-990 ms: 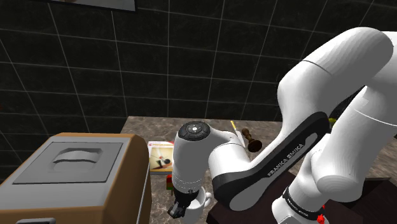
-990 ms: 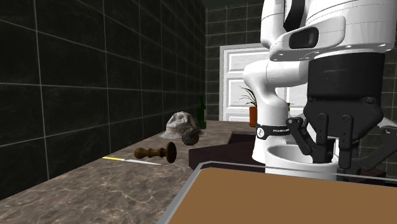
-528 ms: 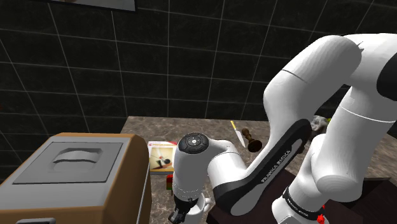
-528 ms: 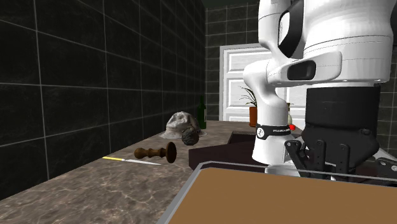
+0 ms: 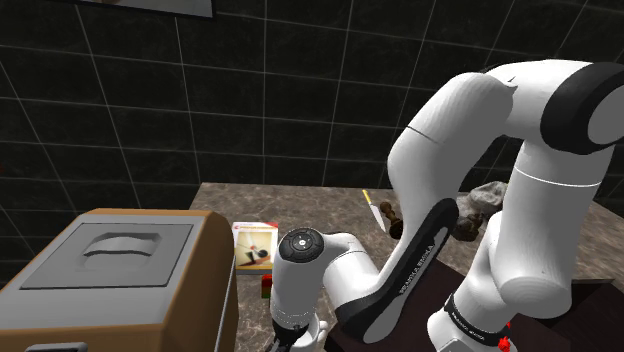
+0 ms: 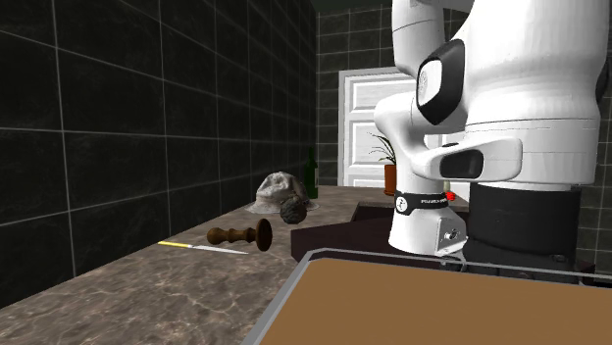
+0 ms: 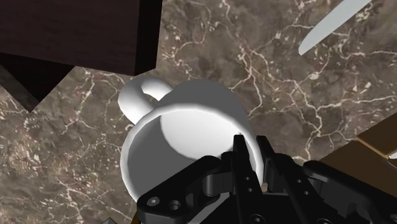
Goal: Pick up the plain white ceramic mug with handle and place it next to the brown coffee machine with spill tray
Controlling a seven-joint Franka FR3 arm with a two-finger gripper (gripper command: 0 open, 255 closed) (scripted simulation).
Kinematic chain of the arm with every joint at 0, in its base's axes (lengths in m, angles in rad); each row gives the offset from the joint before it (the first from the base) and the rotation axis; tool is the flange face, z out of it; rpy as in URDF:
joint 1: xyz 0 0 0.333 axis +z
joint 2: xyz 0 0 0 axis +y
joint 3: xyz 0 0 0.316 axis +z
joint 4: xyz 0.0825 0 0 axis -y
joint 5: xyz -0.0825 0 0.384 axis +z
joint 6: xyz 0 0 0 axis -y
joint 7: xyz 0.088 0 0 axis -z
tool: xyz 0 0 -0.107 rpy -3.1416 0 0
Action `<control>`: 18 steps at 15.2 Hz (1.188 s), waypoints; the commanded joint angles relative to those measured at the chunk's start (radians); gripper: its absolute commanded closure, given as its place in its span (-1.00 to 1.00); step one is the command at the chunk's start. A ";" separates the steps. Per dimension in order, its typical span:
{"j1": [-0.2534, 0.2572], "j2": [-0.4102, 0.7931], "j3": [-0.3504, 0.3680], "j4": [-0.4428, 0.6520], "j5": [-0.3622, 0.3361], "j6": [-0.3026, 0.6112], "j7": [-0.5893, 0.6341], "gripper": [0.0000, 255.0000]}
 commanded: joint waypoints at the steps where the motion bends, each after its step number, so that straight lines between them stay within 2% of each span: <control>1: 0.018 0.034 -0.026 0.006 -0.047 0.021 0.034 1.00; 8: 0.091 0.137 -0.126 0.029 -0.182 0.090 0.133 1.00; 15: 0.091 0.137 -0.126 0.029 -0.182 0.090 0.133 1.00; 16: 0.091 0.137 -0.126 0.029 -0.182 0.090 0.133 -1.00; 18: 0.092 0.137 -0.126 0.029 -0.182 0.090 0.133 -1.00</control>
